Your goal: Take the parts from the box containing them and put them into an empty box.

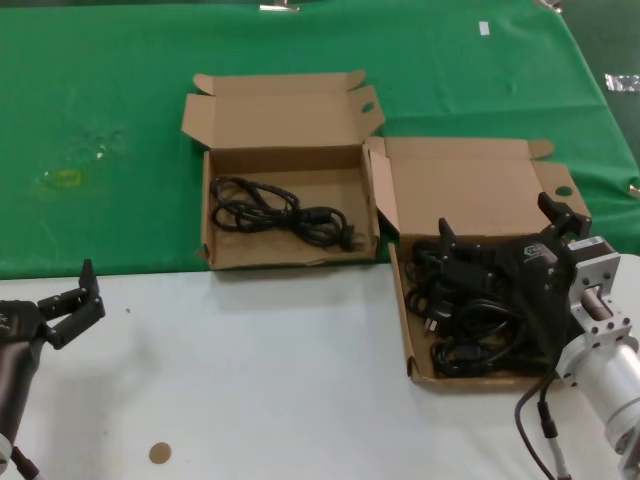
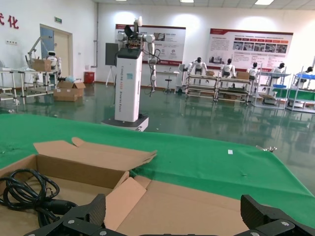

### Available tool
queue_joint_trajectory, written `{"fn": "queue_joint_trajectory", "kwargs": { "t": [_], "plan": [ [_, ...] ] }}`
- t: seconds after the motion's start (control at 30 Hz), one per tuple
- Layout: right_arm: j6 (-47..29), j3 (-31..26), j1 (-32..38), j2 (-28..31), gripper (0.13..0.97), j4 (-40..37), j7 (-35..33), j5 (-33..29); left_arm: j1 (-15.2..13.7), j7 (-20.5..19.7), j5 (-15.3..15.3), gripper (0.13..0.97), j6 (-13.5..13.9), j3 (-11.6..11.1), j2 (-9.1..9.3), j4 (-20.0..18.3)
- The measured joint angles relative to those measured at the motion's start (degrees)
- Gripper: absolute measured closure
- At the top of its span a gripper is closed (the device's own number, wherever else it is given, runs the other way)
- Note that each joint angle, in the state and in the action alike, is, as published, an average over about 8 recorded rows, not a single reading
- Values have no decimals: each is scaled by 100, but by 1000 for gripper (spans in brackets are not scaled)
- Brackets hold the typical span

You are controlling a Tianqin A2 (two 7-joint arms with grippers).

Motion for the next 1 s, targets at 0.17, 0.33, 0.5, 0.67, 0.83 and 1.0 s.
{"fn": "queue_joint_trajectory", "kwargs": {
  "t": [0.17, 0.33, 0.5, 0.67, 0.83, 1.0],
  "plan": [
    [0, 0, 0, 0, 129, 0, 0, 0, 0, 1, 0, 132, 0, 0, 0, 0],
    [0, 0, 0, 0, 129, 0, 0, 0, 0, 1, 0, 132, 0, 0, 0, 0],
    [0, 0, 0, 0, 129, 0, 0, 0, 0, 1, 0, 132, 0, 0, 0, 0],
    [0, 0, 0, 0, 129, 0, 0, 0, 0, 1, 0, 132, 0, 0, 0, 0],
    [0, 0, 0, 0, 129, 0, 0, 0, 0, 1, 0, 132, 0, 0, 0, 0],
    [0, 0, 0, 0, 129, 0, 0, 0, 0, -1, 0, 132, 0, 0, 0, 0]
  ]
}}
